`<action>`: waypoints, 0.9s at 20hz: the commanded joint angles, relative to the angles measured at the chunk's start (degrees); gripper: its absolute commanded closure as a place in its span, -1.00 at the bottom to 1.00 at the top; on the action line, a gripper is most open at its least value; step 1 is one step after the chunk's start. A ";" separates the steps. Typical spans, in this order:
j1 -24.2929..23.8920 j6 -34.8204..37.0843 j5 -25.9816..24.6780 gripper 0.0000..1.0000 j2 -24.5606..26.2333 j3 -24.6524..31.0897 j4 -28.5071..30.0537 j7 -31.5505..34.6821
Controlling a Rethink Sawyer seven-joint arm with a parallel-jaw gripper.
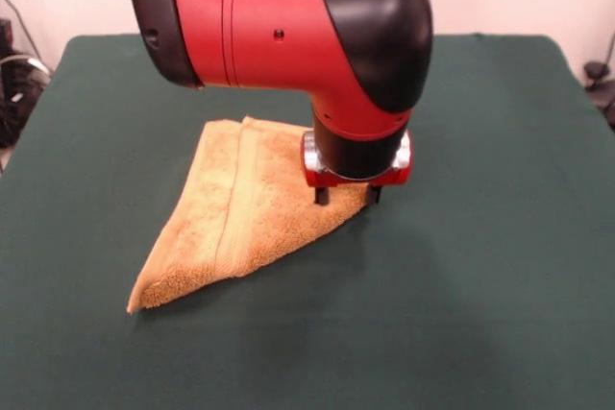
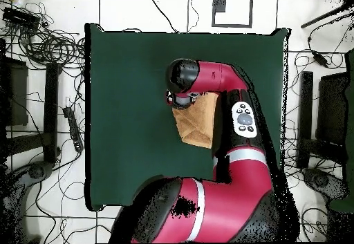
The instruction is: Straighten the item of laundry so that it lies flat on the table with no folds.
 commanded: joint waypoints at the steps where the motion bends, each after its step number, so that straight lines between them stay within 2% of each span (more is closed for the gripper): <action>1: -4.10 -4.92 0.13 -1.00 -2.75 6.08 9.12 -8.08; 11: -5.21 -7.37 -1.70 -1.00 -4.63 6.63 13.37 -6.57; 12: -4.92 -6.25 -1.81 -1.00 -3.10 6.75 10.66 -6.67; 16: -5.27 -6.80 -2.06 -1.00 -3.38 6.91 11.40 -6.40; 17: -5.34 -6.96 -2.16 1.00 -3.44 6.97 11.57 -6.21; 18: -5.35 -7.01 -2.17 1.00 -3.47 6.97 11.62 -6.19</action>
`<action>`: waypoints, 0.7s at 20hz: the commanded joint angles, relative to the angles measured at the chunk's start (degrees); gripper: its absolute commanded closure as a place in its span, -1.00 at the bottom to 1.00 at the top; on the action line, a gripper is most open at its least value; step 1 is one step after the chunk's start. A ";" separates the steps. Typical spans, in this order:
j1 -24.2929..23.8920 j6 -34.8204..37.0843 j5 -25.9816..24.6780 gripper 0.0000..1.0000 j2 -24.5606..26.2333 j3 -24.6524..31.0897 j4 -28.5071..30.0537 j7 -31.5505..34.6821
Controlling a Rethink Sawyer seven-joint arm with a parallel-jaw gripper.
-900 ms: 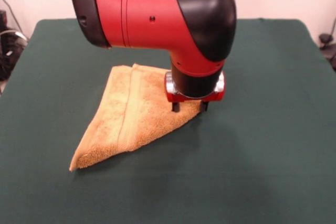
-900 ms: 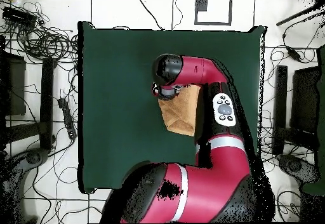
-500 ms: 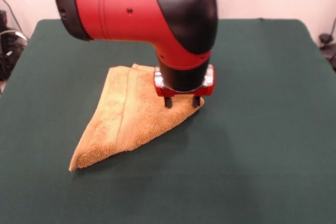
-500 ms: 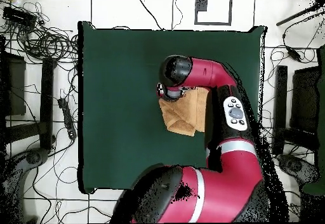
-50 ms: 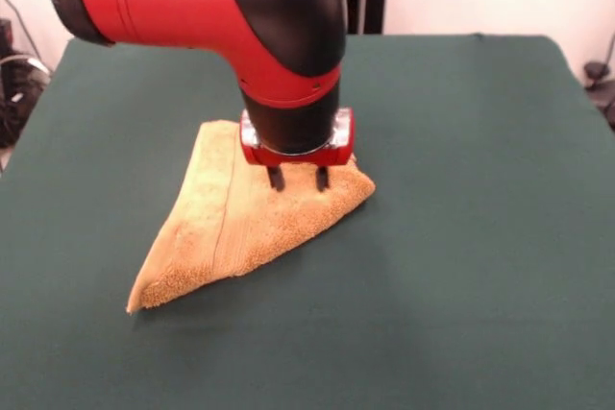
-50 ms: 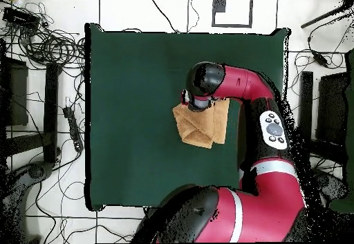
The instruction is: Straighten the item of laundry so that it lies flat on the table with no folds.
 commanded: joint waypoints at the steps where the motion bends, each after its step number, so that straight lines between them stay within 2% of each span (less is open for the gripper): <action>1: 0.86 -4.28 -2.19 1.00 0.87 5.33 6.13 -6.16; 5: 1.11 -2.72 -1.99 1.00 0.71 4.95 6.14 -5.26; 14: 5.11 -2.89 0.23 1.00 0.34 3.42 5.97 4.21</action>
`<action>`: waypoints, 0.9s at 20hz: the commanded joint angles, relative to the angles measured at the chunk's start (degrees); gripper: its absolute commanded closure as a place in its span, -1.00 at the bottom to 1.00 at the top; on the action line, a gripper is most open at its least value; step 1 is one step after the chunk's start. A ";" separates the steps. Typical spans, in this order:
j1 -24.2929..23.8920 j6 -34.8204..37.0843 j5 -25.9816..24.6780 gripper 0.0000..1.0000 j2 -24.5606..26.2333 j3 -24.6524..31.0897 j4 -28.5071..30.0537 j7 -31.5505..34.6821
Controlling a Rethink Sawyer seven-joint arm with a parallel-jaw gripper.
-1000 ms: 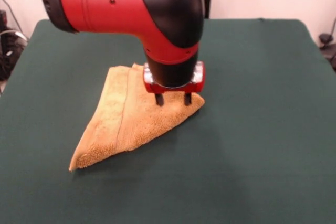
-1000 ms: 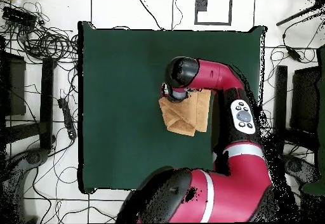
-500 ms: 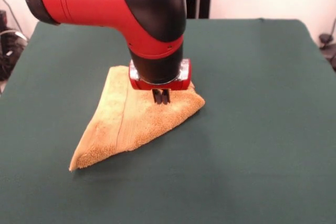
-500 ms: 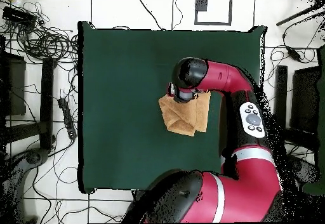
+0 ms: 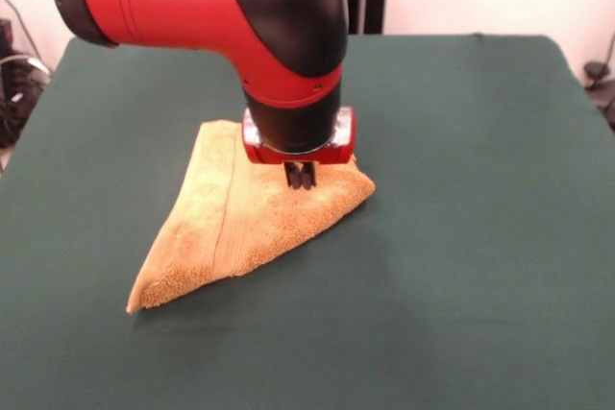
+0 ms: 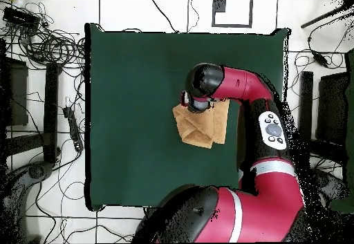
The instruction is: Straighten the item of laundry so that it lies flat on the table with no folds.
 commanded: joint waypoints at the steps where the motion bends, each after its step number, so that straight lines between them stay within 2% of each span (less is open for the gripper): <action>1: 5.04 -3.06 0.61 1.00 0.55 3.38 5.21 4.85; 11: 5.60 -6.40 1.46 1.00 -2.72 2.82 11.15 5.99; 12: 5.25 -7.33 1.45 1.00 -4.05 2.82 13.26 5.69; 15: 4.92 -8.40 0.50 1.00 -2.78 2.88 12.74 4.36; 17: 4.18 -10.17 0.21 1.00 -4.77 2.81 16.14 3.72; 18: 4.20 -10.35 -0.11 1.00 -3.75 2.71 15.15 3.54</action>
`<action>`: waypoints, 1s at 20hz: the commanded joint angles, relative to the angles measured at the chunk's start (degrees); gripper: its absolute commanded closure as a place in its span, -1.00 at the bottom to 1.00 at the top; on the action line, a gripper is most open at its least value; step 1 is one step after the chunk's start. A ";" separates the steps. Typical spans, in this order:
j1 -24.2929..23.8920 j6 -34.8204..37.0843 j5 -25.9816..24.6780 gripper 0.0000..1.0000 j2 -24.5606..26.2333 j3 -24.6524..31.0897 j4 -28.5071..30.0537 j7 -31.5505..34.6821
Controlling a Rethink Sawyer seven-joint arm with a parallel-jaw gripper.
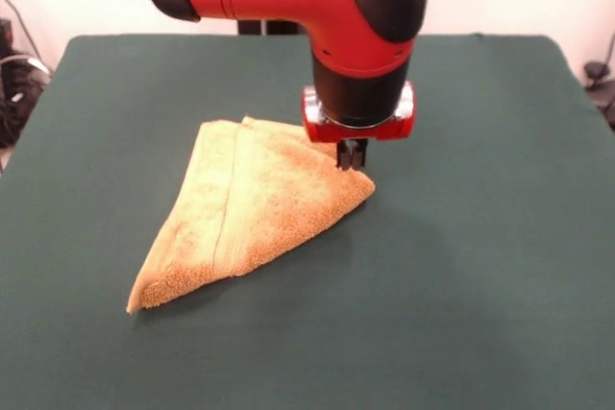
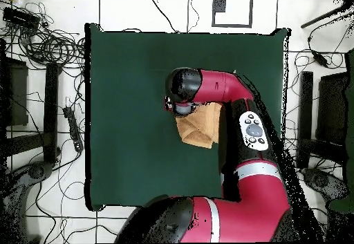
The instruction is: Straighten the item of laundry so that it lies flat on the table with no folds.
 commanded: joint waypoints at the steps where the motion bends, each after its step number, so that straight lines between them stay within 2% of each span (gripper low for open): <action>1: 0.47 -7.05 -0.56 1.00 0.31 2.56 9.23 3.21; 3: 0.77 -6.97 -1.07 1.00 2.37 2.36 7.04 2.97; 4: 1.32 -6.12 -1.17 1.00 4.90 2.38 3.67 3.00; 8: 2.38 -4.11 -0.94 1.00 7.41 2.29 -0.82 3.26; 20: 3.07 -0.90 0.20 1.00 8.17 3.62 -3.15 1.44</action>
